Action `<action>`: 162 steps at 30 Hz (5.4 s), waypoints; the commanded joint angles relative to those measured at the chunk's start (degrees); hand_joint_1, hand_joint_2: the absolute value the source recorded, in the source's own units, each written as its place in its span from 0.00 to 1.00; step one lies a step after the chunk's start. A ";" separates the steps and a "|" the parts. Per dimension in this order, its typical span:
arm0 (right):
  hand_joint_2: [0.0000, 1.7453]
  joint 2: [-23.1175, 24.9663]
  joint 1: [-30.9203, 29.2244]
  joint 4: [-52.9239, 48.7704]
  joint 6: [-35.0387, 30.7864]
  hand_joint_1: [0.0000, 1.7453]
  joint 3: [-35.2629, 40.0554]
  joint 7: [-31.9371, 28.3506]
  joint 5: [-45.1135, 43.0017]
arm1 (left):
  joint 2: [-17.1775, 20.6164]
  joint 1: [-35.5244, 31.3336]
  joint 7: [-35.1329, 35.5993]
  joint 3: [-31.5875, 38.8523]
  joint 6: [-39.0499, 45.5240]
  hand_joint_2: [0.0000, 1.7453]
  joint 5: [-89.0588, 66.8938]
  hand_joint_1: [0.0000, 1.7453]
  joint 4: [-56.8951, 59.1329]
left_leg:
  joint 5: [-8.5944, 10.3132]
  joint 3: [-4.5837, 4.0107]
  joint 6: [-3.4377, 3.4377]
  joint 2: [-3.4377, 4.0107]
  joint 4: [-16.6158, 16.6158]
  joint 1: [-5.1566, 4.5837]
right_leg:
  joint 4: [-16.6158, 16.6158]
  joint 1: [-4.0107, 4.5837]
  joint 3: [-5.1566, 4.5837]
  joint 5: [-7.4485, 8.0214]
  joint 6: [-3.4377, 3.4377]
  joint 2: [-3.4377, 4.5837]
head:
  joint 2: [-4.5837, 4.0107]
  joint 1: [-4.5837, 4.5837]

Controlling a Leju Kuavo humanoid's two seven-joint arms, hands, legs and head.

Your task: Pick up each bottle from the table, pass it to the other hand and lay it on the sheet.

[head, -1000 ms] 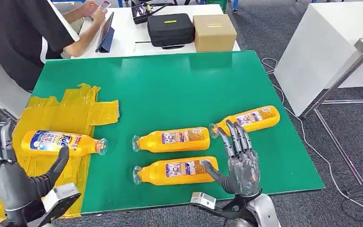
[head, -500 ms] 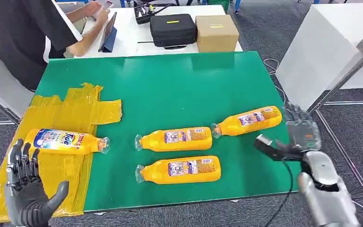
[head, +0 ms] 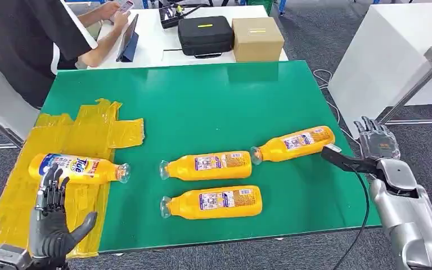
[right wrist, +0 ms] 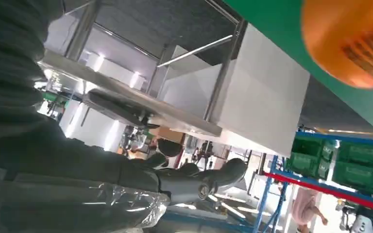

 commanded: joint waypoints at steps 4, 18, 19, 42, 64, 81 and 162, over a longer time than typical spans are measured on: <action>1.00 3.53 -6.04 8.05 -1.32 0.00 5.50 -4.02 0.75 | 0.37 -7.23 1.04 -1.13 -1.22 1.00 0.04 0.00 12.28 | -0.01 0.13 -0.11 0.07 -0.09 -0.01 | -0.08 -0.03 0.11 0.03 -0.04 0.20 | 0.00 0.00; 1.00 4.66 -11.12 12.14 10.41 0.00 15.23 -9.98 -4.77 | 0.96 -12.55 0.70 -2.04 -3.22 1.00 0.38 0.00 20.02 | -0.01 0.08 -0.10 0.05 -0.04 -0.01 | -0.02 -0.03 0.05 0.01 -0.04 0.17 | 0.00 -0.02; 1.00 4.05 -11.54 12.80 11.77 0.00 16.19 -9.65 -5.47 | 1.18 -12.95 0.59 -2.28 -3.30 1.00 0.56 0.00 20.56 | -0.03 0.13 -0.16 0.05 -0.06 0.00 | -0.05 -0.03 0.09 0.01 -0.06 0.28 | 0.00 0.00; 1.00 10.94 -19.78 26.45 14.00 0.00 23.37 -1.26 -6.34 | 1.42 -9.94 2.32 0.01 0.90 1.00 1.06 0.00 17.61 | -0.03 0.30 -0.14 0.11 -0.05 0.03 | -0.04 -0.02 0.27 0.01 -0.06 0.30 | 0.00 0.02; 1.00 11.48 -20.93 32.02 21.32 0.00 22.44 1.74 -6.03 | 1.19 -12.62 3.05 -1.07 1.49 1.00 0.70 0.00 20.64 | 0.04 0.30 -0.14 -0.16 -0.07 0.05 | -0.10 0.00 0.32 0.02 -0.05 0.06 | 0.00 0.00; 1.00 9.50 -17.40 33.68 36.10 0.00 19.94 1.25 -9.78 | 2.07 -14.84 3.43 -4.95 2.76 1.00 2.17 0.00 23.15 | 0.04 1.06 -0.10 -0.32 -0.17 0.17 | -0.45 0.07 0.55 0.06 -0.09 -0.16 | 0.00 0.02; 1.00 16.25 -9.38 33.39 20.91 1.00 19.35 8.01 -0.08 | 0.91 -12.17 6.05 -7.00 3.81 1.00 1.70 0.00 22.31 | -0.22 1.53 -0.21 -0.07 0.06 0.42 | -0.46 0.23 1.06 -0.02 -0.26 0.16 | 0.00 0.04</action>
